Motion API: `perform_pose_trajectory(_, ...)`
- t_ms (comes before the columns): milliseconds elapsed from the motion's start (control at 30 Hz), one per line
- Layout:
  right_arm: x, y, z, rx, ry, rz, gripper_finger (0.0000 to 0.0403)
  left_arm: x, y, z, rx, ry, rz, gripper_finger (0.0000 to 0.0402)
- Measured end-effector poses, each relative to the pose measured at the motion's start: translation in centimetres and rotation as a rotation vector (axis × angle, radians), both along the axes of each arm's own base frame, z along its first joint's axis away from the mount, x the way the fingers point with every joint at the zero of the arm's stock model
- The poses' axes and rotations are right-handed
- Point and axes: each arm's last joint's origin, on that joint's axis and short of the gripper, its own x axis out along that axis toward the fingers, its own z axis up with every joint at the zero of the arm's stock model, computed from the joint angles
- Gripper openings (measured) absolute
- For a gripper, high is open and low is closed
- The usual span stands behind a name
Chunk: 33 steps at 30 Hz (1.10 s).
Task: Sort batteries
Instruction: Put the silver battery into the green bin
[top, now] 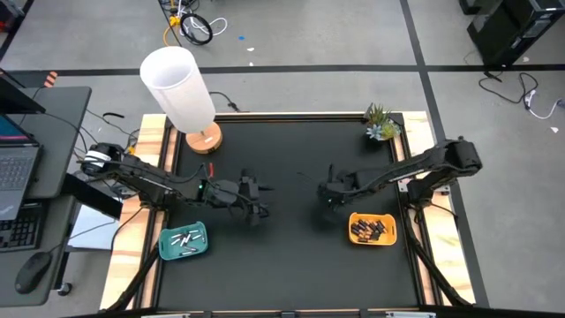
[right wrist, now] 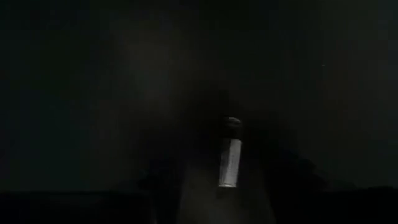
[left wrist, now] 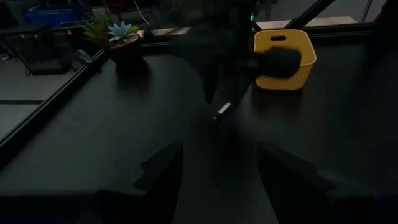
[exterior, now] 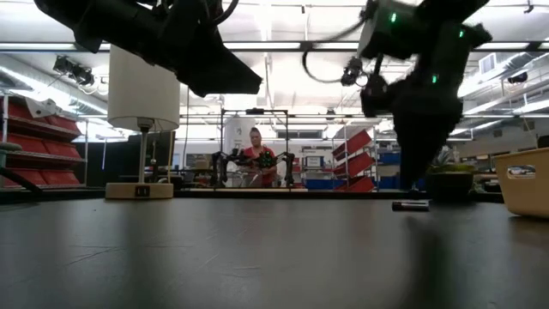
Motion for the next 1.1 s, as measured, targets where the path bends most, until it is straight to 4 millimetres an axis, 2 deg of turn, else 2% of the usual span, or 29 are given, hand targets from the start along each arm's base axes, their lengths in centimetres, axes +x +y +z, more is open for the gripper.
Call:
perform_pose_trajectory(167,0.9,0.4,-2.2,-0.022,0.076,0.007,0.0212,0.0,0.0,-0.1,0.004,0.015,0.000,0.0218)
perform_pose_trajectory(300,1.3,0.1,-3.2,0.003,0.108,0.022,0.0195,-0.1,0.0,-0.3,0.007,0.037,0.000,0.0218)
perform_pose_trajectory(400,1.5,0.1,-3.4,0.024,0.101,0.044,0.0156,-0.2,0.0,-0.5,0.007,0.054,0.001,0.0218)
perform_pose_trajectory(600,1.7,0.0,-3.4,0.015,0.079,0.065,0.0022,-0.2,0.0,-0.5,0.005,0.050,0.001,0.0218)
perform_pose_trajectory(700,2.0,0.1,-3.3,0.024,0.049,0.078,0.0015,-0.2,0.0,-0.5,0.005,0.050,0.002,0.0218)
perform_pose_trajectory(933,2.4,0.2,-1.9,0.022,-0.074,0.127,0.0000,-0.2,0.0,-0.5,-0.017,0.045,0.010,0.0218)
perform_pose_trajectory(1100,2.6,0.0,1.2,-0.045,-0.244,0.139,0.0001,-0.1,0.0,-0.4,-0.026,0.034,0.013,0.0218)
